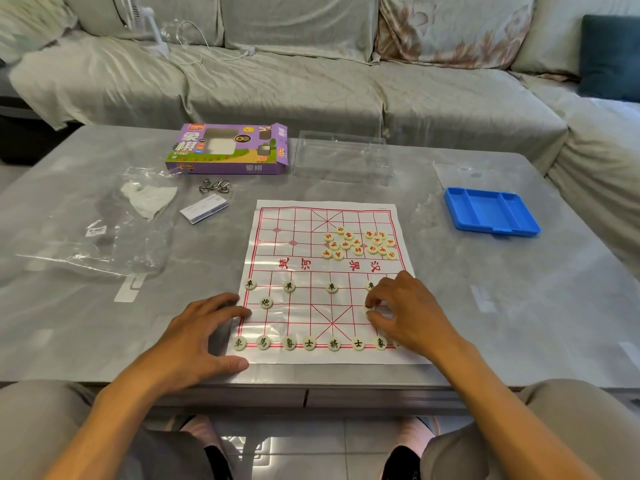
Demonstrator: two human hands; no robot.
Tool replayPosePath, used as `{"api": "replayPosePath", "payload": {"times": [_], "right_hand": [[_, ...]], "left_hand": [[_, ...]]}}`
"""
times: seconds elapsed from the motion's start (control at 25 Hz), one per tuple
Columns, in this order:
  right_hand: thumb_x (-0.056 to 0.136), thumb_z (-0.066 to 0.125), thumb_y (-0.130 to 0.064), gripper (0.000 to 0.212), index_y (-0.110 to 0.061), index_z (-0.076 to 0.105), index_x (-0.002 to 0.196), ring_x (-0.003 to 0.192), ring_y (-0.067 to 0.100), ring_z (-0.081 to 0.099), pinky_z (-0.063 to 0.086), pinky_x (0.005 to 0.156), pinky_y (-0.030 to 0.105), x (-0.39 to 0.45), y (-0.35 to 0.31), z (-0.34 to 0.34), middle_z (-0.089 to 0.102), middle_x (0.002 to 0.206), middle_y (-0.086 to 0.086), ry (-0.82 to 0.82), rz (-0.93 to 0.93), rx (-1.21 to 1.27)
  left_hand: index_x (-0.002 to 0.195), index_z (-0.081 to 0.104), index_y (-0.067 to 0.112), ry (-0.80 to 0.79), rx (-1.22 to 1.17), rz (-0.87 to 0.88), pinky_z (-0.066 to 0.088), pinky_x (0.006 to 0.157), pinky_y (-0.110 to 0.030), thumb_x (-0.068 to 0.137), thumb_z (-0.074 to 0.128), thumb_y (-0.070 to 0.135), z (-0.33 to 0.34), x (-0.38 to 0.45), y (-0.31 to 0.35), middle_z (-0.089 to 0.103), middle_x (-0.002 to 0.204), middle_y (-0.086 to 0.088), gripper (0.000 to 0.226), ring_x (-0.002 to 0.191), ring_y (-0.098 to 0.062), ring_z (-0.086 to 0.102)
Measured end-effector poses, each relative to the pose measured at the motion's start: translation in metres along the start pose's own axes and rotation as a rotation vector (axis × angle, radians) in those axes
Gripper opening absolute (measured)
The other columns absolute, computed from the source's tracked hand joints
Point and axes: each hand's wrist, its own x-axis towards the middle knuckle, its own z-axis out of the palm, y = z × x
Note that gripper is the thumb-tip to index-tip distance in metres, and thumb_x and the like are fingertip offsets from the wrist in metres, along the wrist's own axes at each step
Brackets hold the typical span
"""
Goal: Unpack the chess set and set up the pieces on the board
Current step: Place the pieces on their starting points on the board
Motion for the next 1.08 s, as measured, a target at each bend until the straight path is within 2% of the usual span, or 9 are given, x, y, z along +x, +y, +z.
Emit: {"api": "replayPosePath", "payload": {"times": [0.08, 0.16, 0.24, 0.36, 0.56, 0.64, 0.8, 0.88, 1.08], "right_hand": [[0.088, 0.059, -0.049, 0.026, -0.032, 0.063, 0.107, 0.106, 0.008, 0.047, 0.037, 0.088, 0.02, -0.001, 0.0, -0.001, 0.061, 0.117, -0.015, 0.013, 0.012, 0.036], [0.089, 0.06, -0.043, 0.023, -0.034, 0.06, 0.11, 0.11, 0.007, 0.046, 0.033, 0.089, 0.018, 0.0, -0.001, 0.001, 0.058, 0.121, -0.015, 0.0, 0.003, 0.068], [0.09, 0.059, -0.037, 0.023, -0.036, 0.059, 0.113, 0.11, 0.005, 0.044, 0.032, 0.091, 0.018, 0.002, -0.001, 0.004, 0.056, 0.124, -0.017, -0.037, -0.031, 0.067], [0.09, 0.058, -0.044, 0.03, -0.036, 0.059, 0.118, 0.109, 0.006, 0.045, 0.037, 0.093, 0.021, 0.003, 0.001, 0.004, 0.058, 0.124, -0.017, -0.041, -0.034, 0.088], [0.089, 0.057, -0.048, 0.033, -0.033, 0.061, 0.118, 0.108, 0.007, 0.046, 0.037, 0.094, 0.021, 0.002, 0.0, 0.005, 0.06, 0.121, -0.015, -0.047, -0.056, 0.054], [0.088, 0.06, -0.046, 0.032, -0.029, 0.065, 0.114, 0.102, 0.006, 0.046, 0.038, 0.087, 0.021, 0.002, 0.004, 0.001, 0.063, 0.113, -0.013, 0.031, 0.007, 0.1], [0.087, 0.063, -0.045, 0.031, -0.023, 0.067, 0.109, 0.093, 0.007, 0.046, 0.036, 0.078, 0.022, 0.003, 0.037, -0.008, 0.066, 0.106, -0.006, 0.273, 0.324, 0.111], [0.088, 0.061, -0.044, 0.03, -0.022, 0.066, 0.109, 0.092, 0.007, 0.046, 0.036, 0.077, 0.023, 0.003, 0.047, -0.005, 0.066, 0.109, -0.004, 0.274, 0.407, 0.113], [0.089, 0.06, -0.046, 0.032, -0.023, 0.066, 0.111, 0.092, 0.005, 0.045, 0.036, 0.077, 0.021, 0.006, 0.047, 0.004, 0.065, 0.112, -0.006, 0.198, 0.361, 0.111]], "left_hand": [[0.132, 0.035, 0.05, 0.005, 0.016, -0.003, 0.024, 0.114, -0.037, 0.068, 0.073, 0.062, 0.0, 0.001, 0.0, 0.017, 0.152, 0.024, 0.076, 0.139, -0.007, 0.016], [0.133, 0.035, 0.049, 0.006, 0.024, -0.006, 0.024, 0.114, -0.038, 0.069, 0.073, 0.06, 0.0, 0.001, 0.0, 0.017, 0.152, 0.024, 0.076, 0.139, -0.008, 0.017], [0.133, 0.035, 0.049, 0.001, 0.015, 0.0, 0.024, 0.114, -0.037, 0.066, 0.072, 0.065, 0.0, -0.001, -0.001, 0.017, 0.151, 0.025, 0.078, 0.139, -0.007, 0.017], [0.131, 0.037, 0.051, 0.0, 0.013, 0.004, 0.024, 0.114, -0.036, 0.053, 0.057, 0.079, 0.0, -0.001, -0.003, 0.018, 0.149, 0.028, 0.085, 0.138, -0.006, 0.018], [0.13, 0.036, 0.052, -0.009, 0.013, -0.014, 0.024, 0.114, -0.037, 0.05, 0.05, 0.083, 0.0, -0.001, -0.002, 0.017, 0.151, 0.027, 0.087, 0.139, -0.006, 0.017], [0.129, 0.036, 0.053, -0.014, 0.022, -0.01, 0.025, 0.114, -0.037, 0.05, 0.049, 0.084, 0.0, -0.001, -0.002, 0.017, 0.151, 0.026, 0.085, 0.139, -0.007, 0.018], [0.128, 0.035, 0.054, -0.024, 0.039, -0.017, 0.025, 0.115, -0.038, 0.05, 0.048, 0.085, -0.001, -0.001, -0.001, 0.017, 0.151, 0.026, 0.084, 0.139, -0.007, 0.017], [0.128, 0.034, 0.053, -0.026, 0.047, -0.018, 0.025, 0.115, -0.038, 0.05, 0.046, 0.085, -0.001, -0.001, 0.0, 0.016, 0.152, 0.025, 0.086, 0.139, -0.007, 0.017], [0.129, 0.033, 0.054, -0.033, 0.046, -0.023, 0.024, 0.115, -0.038, 0.049, 0.045, 0.085, -0.002, -0.002, 0.001, 0.016, 0.153, 0.024, 0.087, 0.14, -0.008, 0.017]]}}
